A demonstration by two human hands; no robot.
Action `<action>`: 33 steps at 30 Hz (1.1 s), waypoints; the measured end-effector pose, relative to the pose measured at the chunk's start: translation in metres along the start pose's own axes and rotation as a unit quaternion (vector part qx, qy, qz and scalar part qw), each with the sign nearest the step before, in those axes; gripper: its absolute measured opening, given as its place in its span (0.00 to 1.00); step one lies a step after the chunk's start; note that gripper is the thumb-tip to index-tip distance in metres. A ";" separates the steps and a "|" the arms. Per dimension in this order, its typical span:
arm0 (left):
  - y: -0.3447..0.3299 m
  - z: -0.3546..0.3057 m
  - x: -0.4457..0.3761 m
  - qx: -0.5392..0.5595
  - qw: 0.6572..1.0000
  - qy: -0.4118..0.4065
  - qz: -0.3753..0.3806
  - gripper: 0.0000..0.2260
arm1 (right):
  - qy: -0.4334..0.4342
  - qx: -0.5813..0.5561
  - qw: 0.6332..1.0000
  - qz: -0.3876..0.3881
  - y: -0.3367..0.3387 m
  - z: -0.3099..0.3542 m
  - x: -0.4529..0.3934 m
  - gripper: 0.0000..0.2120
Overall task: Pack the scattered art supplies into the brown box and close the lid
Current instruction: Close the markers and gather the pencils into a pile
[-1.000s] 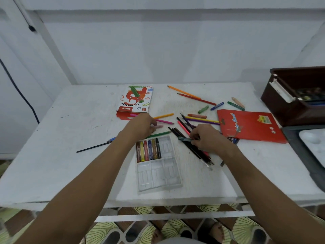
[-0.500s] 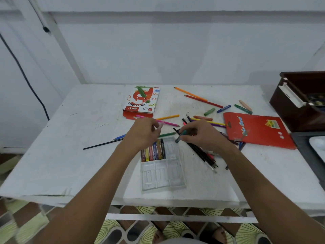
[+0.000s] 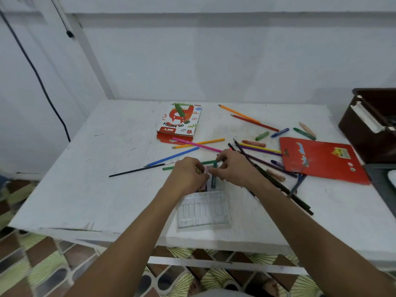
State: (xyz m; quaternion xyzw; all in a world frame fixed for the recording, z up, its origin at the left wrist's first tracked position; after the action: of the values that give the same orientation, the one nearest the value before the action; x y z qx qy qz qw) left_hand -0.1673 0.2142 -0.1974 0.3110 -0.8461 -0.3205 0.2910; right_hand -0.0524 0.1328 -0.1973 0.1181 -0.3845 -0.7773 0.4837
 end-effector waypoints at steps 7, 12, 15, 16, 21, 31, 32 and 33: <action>-0.002 0.000 0.001 -0.029 0.999 0.000 -0.020 0.13 | 0.050 0.055 0.997 -0.009 -0.009 0.011 0.002 0.09; -0.001 0.000 0.002 -0.020 1.000 -0.016 -0.007 0.14 | 0.043 0.049 0.998 0.006 -0.010 0.006 0.008 0.14; -0.001 -0.001 0.004 -0.021 0.999 -0.034 0.005 0.14 | 0.051 0.046 0.997 0.017 -0.009 0.006 0.013 0.14; 0.000 -0.002 0.004 -0.021 0.999 -0.038 0.008 0.14 | 0.055 0.044 0.997 0.019 -0.009 0.006 0.014 0.14; -0.001 -0.003 0.005 -0.015 0.998 -0.055 0.034 0.15 | 0.059 0.027 0.998 0.024 -0.009 0.005 0.017 0.14; -0.009 -0.011 0.006 -0.053 0.994 -0.092 0.014 0.21 | 0.073 0.055 0.996 0.022 -0.014 0.005 0.019 0.09; -0.010 -0.012 0.006 -0.064 0.993 -0.097 0.016 0.17 | 0.072 0.059 0.995 0.023 -0.014 0.004 0.019 0.10; -0.011 -0.012 0.006 -0.075 0.992 -0.101 0.016 0.14 | 0.072 0.061 0.995 0.025 -0.014 0.003 0.018 0.10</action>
State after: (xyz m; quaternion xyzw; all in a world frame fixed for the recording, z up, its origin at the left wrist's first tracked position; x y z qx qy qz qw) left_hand -0.1591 0.1987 -0.1959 0.2407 -0.8499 -0.4076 0.2316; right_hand -0.0723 0.1221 -0.2015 0.1936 -0.3980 -0.7297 0.5212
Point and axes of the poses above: each hand's wrist, its own x-axis away from the middle knuckle, its own y-axis out of the back of the hand, z = x × y, the point moved 7 cm from there along -x, towards the middle knuckle, and after that the axes turned 2 degrees about y, right-handed, at the moved point
